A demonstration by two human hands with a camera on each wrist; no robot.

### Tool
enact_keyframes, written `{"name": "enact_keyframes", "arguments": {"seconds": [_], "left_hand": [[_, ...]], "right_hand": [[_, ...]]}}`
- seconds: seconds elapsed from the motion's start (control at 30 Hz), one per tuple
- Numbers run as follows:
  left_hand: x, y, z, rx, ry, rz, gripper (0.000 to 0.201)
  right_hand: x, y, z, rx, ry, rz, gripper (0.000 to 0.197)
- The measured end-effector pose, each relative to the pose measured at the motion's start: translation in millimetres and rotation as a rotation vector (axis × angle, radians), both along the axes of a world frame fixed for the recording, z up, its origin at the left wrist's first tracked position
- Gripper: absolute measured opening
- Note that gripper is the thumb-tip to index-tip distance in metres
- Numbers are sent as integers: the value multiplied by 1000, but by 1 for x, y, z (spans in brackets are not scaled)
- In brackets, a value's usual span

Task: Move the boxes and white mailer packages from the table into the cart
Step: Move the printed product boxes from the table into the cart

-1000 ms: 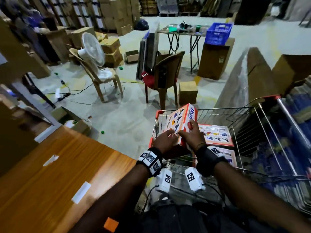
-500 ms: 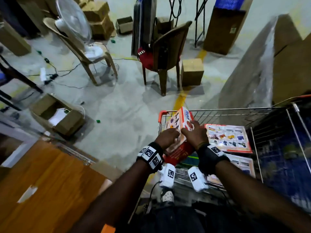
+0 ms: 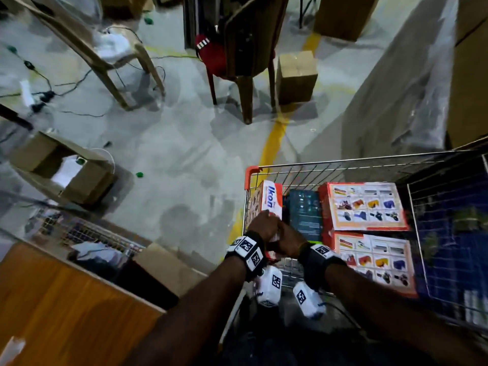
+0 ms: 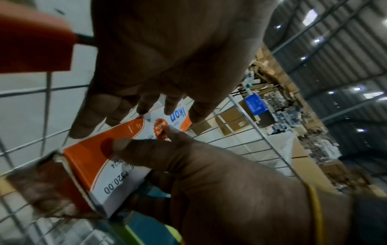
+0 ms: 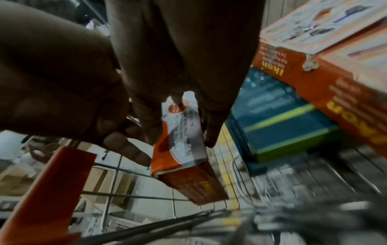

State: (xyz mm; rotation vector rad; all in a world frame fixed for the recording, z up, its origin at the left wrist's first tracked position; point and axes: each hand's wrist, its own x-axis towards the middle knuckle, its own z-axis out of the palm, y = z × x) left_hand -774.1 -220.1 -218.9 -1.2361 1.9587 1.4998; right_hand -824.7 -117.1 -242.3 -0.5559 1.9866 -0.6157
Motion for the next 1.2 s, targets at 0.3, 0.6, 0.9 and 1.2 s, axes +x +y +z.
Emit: {"name": "enact_keyframes", "arguments": {"seconds": [0.3, 0.6, 0.9, 1.2], "left_hand": [[10, 0, -21, -79, -200, -258, 38], [7, 3, -17, -75, -235, -304, 34], [19, 9, 12, -187, -157, -312, 39], [74, 46, 79, -362, 96, -28, 41]], "right_hand": [[5, 5, -56, 101, -155, 253, 57], [12, -6, -11, 121, -32, 379, 53], [1, 12, 27, 81, 116, 336, 60], [34, 49, 91, -97, 276, 275, 49]]}}
